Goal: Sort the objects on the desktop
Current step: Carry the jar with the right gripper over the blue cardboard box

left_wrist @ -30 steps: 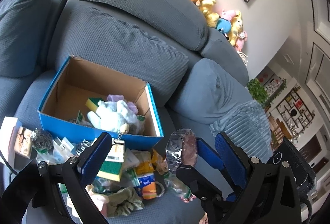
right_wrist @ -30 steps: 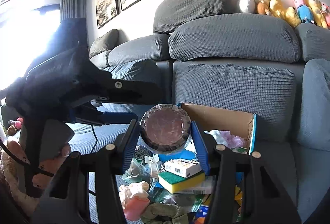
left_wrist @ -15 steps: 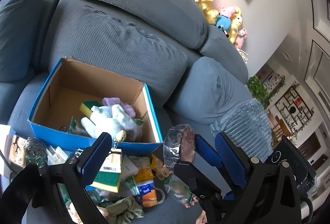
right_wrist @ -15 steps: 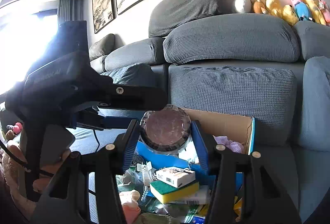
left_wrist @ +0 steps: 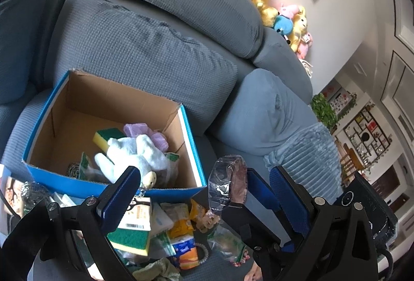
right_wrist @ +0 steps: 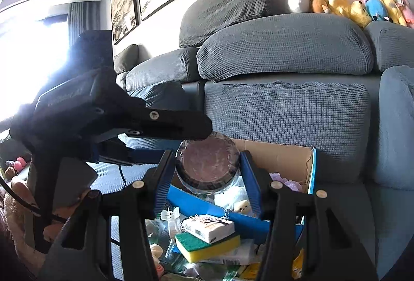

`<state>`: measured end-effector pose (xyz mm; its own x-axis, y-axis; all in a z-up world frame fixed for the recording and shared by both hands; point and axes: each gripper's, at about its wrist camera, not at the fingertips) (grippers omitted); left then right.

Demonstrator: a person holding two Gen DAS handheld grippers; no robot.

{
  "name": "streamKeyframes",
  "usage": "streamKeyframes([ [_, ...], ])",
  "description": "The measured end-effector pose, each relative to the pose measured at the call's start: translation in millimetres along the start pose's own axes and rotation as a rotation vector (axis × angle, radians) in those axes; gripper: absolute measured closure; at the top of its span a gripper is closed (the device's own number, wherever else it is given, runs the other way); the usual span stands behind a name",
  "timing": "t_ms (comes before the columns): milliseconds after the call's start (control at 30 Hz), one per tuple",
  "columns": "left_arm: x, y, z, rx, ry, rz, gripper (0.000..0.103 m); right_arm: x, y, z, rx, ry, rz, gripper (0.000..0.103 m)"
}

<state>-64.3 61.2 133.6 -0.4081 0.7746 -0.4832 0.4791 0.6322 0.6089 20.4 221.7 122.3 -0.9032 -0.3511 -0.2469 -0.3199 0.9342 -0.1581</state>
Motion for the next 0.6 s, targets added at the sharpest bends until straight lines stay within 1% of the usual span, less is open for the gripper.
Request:
streamKeyframes([
  [300, 21.1, -9.2, -13.0, 0.0, -0.004, 0.004, 0.003, 17.6, 10.1, -1.0, 0.028, 0.039, -0.001, 0.051],
  [600, 38.0, -25.4, -22.9, 0.002, 0.002, 0.005, 0.003, 36.4, 22.1, 3.1, 0.042, 0.043, 0.01, 0.051],
])
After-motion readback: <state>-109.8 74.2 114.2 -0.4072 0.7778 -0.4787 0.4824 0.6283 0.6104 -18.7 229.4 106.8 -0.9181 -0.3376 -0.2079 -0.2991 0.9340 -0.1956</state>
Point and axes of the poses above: each gripper's, at about its wrist camera, not at the fingertips, and x roughly the way its jaws point, y to its right, z to its underside, and after that the axes turned 4 degrees about z, right-handed
